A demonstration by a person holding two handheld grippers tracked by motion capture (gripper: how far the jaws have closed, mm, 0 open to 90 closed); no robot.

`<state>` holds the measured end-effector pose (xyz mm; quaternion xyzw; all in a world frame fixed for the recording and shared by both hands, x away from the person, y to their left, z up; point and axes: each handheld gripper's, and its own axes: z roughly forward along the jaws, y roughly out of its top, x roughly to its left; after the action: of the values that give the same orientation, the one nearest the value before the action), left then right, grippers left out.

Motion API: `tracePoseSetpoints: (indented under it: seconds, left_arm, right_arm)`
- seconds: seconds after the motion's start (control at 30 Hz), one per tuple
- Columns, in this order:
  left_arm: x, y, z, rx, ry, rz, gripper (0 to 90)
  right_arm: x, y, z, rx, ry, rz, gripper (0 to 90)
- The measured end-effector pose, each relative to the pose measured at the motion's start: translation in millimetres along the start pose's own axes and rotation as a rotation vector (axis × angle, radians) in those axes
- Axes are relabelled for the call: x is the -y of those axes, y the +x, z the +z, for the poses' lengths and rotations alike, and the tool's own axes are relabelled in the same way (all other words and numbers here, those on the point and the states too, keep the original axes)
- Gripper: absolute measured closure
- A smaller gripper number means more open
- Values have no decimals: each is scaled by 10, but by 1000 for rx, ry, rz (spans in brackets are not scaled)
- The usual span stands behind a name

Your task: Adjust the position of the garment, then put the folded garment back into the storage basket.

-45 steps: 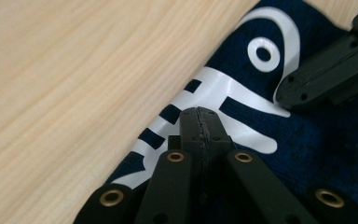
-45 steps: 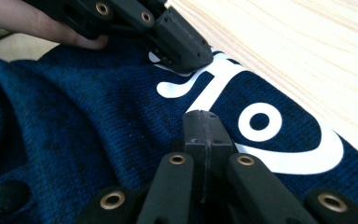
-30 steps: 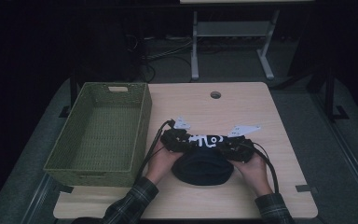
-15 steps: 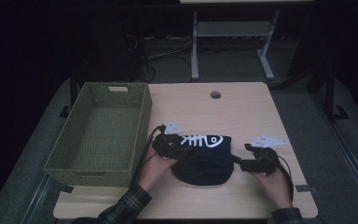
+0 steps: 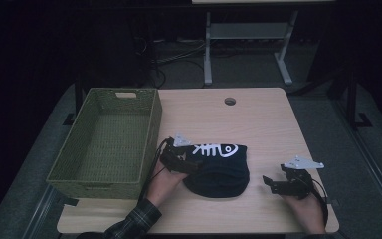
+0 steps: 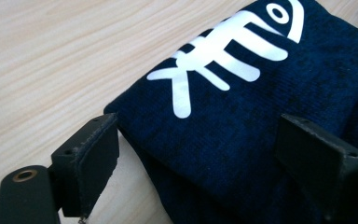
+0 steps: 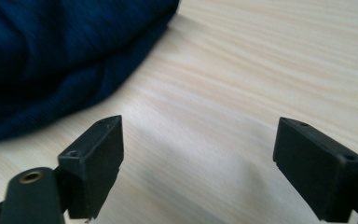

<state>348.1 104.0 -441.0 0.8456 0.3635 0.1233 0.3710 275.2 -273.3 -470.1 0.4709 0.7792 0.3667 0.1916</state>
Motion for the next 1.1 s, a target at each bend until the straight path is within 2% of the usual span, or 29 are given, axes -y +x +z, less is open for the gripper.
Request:
tracePoseSetpoints:
  seconds: [0.17,0.37,0.57,0.83,0.97,1.1]
  left_arm:
    - [48,9,44,13,3,-15,130]
    - [101,28,103,25,21,-26,128]
    - [131,13,132,25,28,-19,128]
    - [187,18,174,41,32,-33,129]
    - [208,28,185,54,38,-60,132]
    - [226,26,192,55,27,-55,139]
  right_arm:
    - [52,-33,24,18,20,-5,136]
    - [65,7,82,41,50,-33,130]
    - [74,-1,92,33,40,-30,121]
    - [73,-22,98,21,50,-9,111]
    - [73,-23,99,21,50,-10,111]
    - [73,-23,99,20,51,-11,107]
